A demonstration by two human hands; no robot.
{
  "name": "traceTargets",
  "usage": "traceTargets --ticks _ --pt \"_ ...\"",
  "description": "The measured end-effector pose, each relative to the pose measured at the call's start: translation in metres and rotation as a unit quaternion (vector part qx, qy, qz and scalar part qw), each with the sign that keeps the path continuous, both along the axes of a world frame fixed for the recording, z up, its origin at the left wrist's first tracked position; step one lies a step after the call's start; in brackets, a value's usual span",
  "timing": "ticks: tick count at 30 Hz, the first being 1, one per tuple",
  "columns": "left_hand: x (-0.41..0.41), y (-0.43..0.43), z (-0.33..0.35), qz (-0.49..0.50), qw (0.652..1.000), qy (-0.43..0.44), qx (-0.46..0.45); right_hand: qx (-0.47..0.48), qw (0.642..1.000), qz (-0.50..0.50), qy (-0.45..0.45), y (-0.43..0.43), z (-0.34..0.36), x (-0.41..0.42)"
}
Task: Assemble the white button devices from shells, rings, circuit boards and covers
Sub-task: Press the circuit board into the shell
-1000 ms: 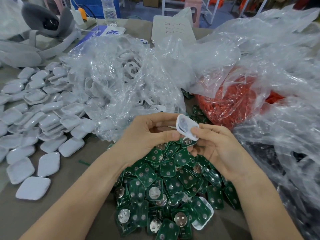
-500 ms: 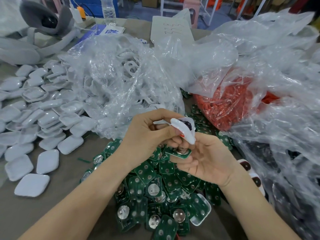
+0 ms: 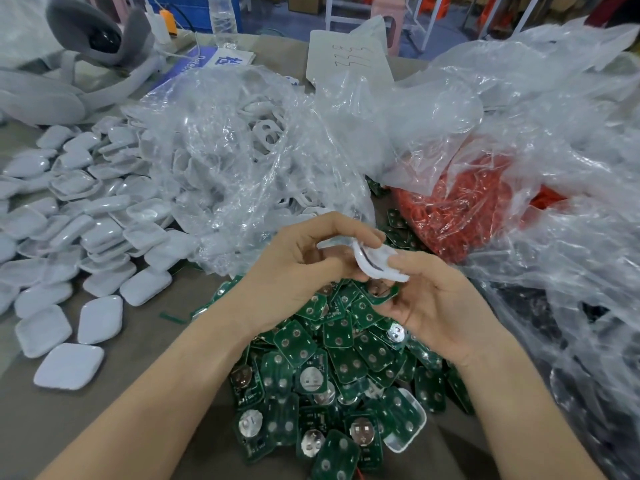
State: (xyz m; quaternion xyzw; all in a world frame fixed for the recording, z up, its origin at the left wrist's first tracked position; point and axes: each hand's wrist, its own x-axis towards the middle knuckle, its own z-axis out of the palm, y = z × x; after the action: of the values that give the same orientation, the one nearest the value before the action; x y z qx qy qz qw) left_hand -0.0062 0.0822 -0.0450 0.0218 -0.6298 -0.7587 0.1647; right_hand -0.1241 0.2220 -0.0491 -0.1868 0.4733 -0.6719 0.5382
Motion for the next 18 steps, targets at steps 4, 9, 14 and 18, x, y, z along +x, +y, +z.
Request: traceTargets --ticks 4,9,14,18 --pt "0.002 -0.004 0.000 -0.029 0.997 0.001 0.069 -0.016 0.970 -0.089 0.228 0.002 -0.002 -0.003" --pt "0.000 -0.001 0.001 0.036 0.998 -0.041 0.039 0.028 0.837 -0.192 0.512 0.001 -0.003 0.001" --pt "-0.001 0.005 -0.001 0.075 0.996 -0.041 0.023 0.028 0.826 -0.199 0.526 -0.001 -0.004 0.003" --pt "-0.002 0.004 -0.003 0.083 0.995 -0.047 0.028 0.021 0.834 -0.193 0.516 0.000 -0.004 0.003"
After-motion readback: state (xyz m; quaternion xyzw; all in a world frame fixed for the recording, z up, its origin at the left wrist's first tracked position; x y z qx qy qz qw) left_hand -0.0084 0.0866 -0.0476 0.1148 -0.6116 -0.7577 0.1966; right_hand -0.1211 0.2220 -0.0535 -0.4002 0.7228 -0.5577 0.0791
